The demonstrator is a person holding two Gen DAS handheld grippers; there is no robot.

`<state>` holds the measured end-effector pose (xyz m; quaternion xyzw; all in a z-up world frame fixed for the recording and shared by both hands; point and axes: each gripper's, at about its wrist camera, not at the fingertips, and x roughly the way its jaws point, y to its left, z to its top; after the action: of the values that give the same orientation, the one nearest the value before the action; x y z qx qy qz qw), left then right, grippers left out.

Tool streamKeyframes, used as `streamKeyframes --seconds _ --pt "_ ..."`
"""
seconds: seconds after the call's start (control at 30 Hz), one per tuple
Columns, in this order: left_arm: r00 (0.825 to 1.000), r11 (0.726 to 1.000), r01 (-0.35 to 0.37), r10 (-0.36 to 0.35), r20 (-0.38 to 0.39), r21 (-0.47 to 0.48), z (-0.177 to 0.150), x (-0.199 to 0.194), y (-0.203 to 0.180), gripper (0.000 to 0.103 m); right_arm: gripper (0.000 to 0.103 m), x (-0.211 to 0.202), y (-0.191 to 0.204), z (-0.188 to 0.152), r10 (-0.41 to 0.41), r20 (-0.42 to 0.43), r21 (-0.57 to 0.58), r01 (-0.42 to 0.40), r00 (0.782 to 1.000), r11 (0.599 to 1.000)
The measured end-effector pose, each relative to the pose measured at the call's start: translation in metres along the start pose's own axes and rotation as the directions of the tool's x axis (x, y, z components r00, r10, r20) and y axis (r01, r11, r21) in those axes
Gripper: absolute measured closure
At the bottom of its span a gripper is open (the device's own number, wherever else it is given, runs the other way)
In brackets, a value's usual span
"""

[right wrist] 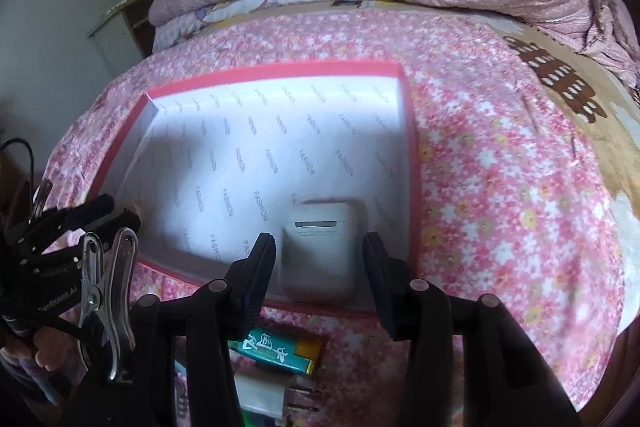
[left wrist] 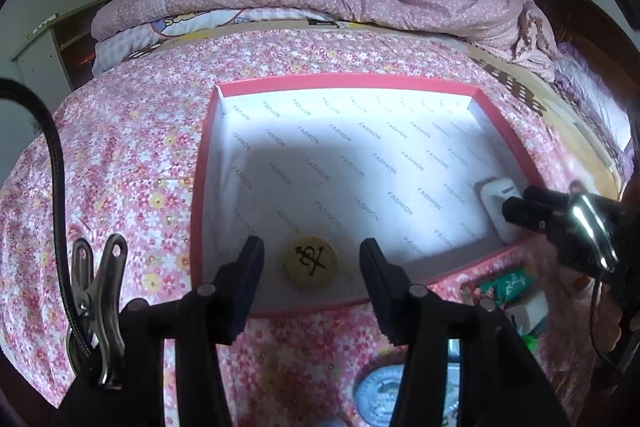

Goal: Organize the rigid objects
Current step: 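Open the left tool over the tray while the right tool releases the case inside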

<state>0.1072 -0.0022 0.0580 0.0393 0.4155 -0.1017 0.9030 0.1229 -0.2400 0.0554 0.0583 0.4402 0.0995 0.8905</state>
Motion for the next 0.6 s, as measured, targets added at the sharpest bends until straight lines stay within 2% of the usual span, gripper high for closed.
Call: streamKeyframes --seconds 0.23,0.4,0.6 --pt "0.999 1.000 -0.002 0.002 0.043 0.005 -0.012 -0.034 -0.002 0.050 0.056 -0.034 0.009 -0.007 0.050 0.055 -0.031 -0.048 0.997 0.998" --pt "0.998 1.000 -0.011 0.012 0.068 -0.005 -0.034 -0.058 -0.006 0.050 0.056 -0.055 0.014 -0.028 0.090 0.076 -0.044 -0.086 0.993 0.995" --pt "0.997 0.999 0.030 -0.029 0.067 -0.019 -0.065 -0.076 -0.015 0.050 0.056 -0.072 0.015 -0.061 0.111 0.075 -0.054 -0.107 0.991 0.993"
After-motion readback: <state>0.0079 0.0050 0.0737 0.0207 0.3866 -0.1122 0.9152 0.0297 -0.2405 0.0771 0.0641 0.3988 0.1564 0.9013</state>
